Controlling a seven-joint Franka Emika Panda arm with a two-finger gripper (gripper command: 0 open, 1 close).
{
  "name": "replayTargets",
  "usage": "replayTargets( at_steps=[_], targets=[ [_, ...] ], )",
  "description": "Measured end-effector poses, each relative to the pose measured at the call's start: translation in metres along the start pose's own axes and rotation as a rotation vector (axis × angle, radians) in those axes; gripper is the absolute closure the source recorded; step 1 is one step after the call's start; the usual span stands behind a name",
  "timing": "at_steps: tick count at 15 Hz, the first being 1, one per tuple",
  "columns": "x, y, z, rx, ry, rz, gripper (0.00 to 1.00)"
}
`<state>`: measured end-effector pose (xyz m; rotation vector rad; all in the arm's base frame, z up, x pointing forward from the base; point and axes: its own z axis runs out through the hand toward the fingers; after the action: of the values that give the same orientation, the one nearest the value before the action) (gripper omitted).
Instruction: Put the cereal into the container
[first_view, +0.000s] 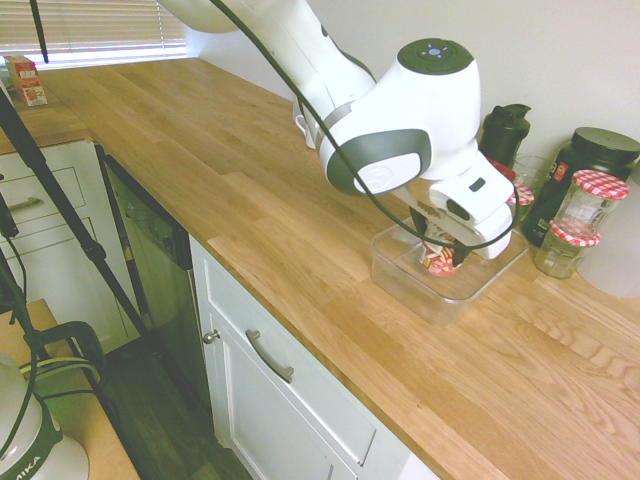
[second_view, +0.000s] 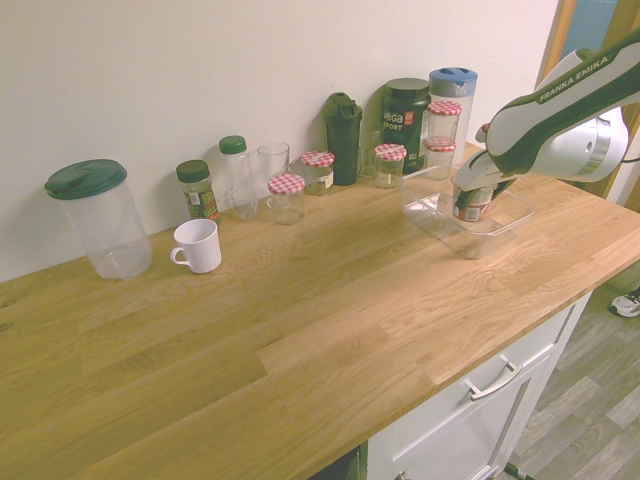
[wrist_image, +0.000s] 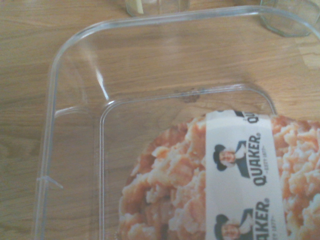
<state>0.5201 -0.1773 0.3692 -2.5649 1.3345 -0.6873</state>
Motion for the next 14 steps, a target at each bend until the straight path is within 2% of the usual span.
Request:
replayTargets(
  at_steps=[7, 8, 14],
  targets=[
    [0.000, 0.009, 0.014, -0.031, -0.035, -0.006, 1.00],
    [0.000, 0.009, 0.014, -0.034, -0.038, -0.011, 0.00],
    [0.000, 0.009, 0.015, -0.044, -0.053, -0.026, 0.00]
  ],
)
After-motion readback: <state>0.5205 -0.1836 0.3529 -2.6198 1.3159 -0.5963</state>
